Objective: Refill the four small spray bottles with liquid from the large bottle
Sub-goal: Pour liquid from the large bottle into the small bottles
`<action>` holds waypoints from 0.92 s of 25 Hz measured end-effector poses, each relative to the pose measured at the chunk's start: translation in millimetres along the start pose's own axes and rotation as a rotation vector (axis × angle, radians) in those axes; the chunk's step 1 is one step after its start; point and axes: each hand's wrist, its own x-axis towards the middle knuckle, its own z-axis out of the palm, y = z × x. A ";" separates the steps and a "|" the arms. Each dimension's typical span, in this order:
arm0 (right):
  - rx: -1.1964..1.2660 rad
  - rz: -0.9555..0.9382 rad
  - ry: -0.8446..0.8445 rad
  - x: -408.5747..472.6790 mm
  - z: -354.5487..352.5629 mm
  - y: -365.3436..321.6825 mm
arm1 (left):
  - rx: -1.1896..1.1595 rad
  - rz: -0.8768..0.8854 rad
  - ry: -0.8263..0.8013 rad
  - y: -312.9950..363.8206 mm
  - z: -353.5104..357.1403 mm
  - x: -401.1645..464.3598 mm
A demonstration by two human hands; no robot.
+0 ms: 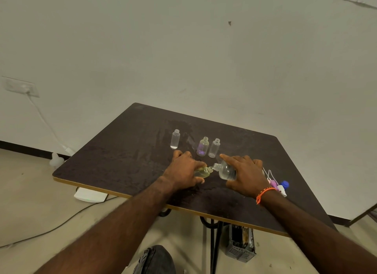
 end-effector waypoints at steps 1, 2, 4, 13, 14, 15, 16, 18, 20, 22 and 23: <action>0.001 -0.001 0.001 0.0 0.4 -0.3 | -0.002 -0.001 -0.003 -0.4 0.3 0.1; 0.003 0.000 0.004 -0.2 1.1 -0.4 | -0.004 -0.002 -0.003 -0.9 0.7 0.2; 0.016 0.003 0.009 -0.9 2.4 -0.9 | -0.010 -0.004 0.002 -2.0 1.5 -0.4; 0.271 0.058 0.036 -4.5 3.9 -7.9 | -0.106 -0.050 0.040 -5.6 5.1 -3.2; 0.322 0.070 0.042 -3.7 5.1 -8.5 | -0.128 -0.060 0.048 -6.6 6.7 -3.3; 0.370 0.079 0.054 -2.7 6.5 -8.9 | -0.151 -0.073 0.058 -7.3 8.1 -3.6; 0.422 0.085 0.071 -2.0 8.3 -8.8 | -0.173 -0.088 0.067 -8.2 9.6 -3.8; 0.536 0.099 0.117 -1.5 10.3 -9.2 | -0.204 -0.126 0.082 -11.3 11.5 -4.4; 0.643 0.121 0.161 -2.9 11.4 -12.6 | -0.204 -0.165 0.100 -16.2 13.1 -6.1; 0.734 0.148 0.223 -5.6 16.3 -18.4 | -0.214 -0.208 0.136 -20.3 13.7 -7.1; 0.769 0.161 0.251 -6.6 19.8 -21.9 | -0.228 -0.226 0.147 -20.8 14.1 -7.2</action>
